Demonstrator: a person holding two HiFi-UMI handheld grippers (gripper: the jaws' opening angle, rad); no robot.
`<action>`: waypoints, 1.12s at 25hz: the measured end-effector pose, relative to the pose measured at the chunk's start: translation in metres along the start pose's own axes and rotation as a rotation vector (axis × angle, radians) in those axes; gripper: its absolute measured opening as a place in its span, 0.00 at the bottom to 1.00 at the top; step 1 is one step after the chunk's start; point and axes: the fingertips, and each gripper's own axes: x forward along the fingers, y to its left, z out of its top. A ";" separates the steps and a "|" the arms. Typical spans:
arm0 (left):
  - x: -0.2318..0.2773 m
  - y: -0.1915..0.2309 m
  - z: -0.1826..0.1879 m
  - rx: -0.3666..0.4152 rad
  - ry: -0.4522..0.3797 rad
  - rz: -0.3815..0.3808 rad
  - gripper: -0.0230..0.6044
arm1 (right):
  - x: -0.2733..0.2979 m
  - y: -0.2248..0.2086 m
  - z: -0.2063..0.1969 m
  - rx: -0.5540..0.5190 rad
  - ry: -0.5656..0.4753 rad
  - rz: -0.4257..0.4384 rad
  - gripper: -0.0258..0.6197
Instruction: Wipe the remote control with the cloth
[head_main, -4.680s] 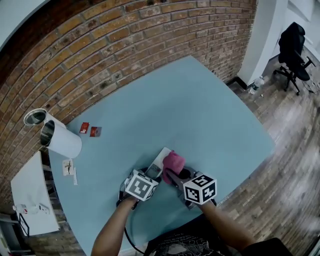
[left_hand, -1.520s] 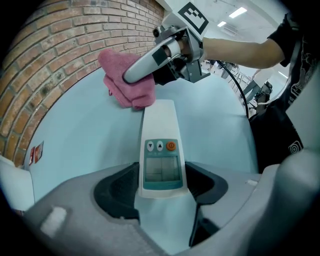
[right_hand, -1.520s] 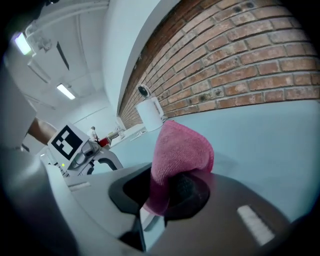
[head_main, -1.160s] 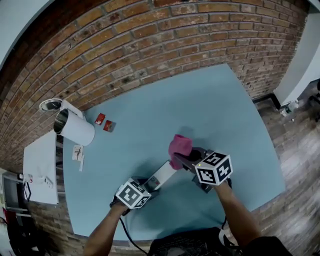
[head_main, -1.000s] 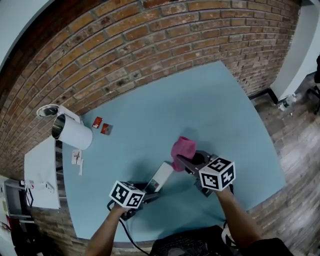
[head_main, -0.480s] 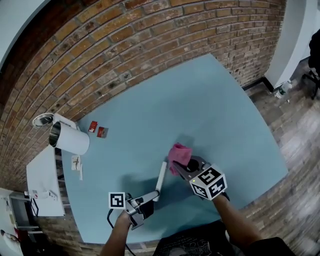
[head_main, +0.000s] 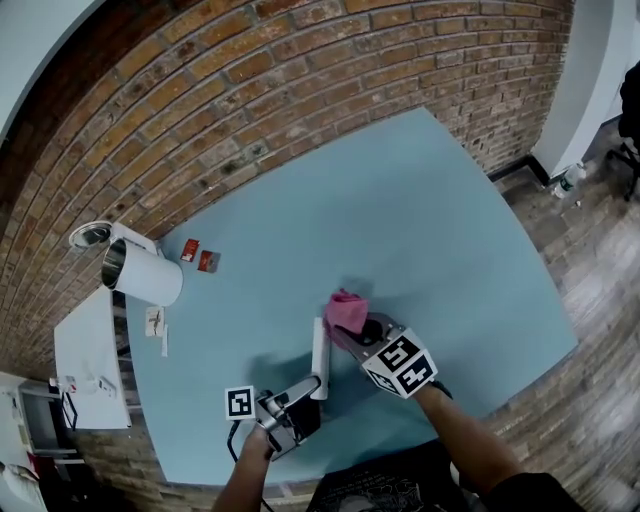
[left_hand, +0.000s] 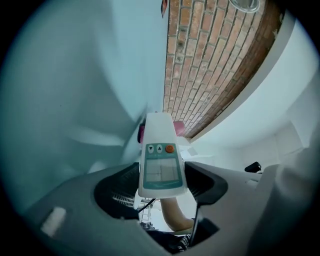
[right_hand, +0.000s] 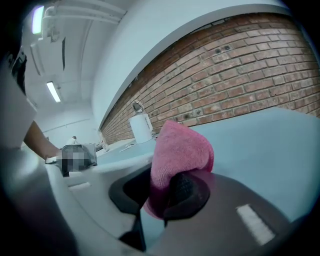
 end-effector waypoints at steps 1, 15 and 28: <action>0.000 0.000 -0.001 -0.002 -0.002 -0.001 0.49 | 0.000 0.002 0.000 0.000 -0.001 0.005 0.14; 0.004 -0.002 -0.003 0.000 -0.023 -0.025 0.49 | -0.007 0.040 -0.001 -0.038 0.010 0.058 0.14; 0.006 -0.004 0.022 0.018 -0.152 -0.050 0.49 | -0.022 0.071 -0.001 -0.061 0.014 0.059 0.14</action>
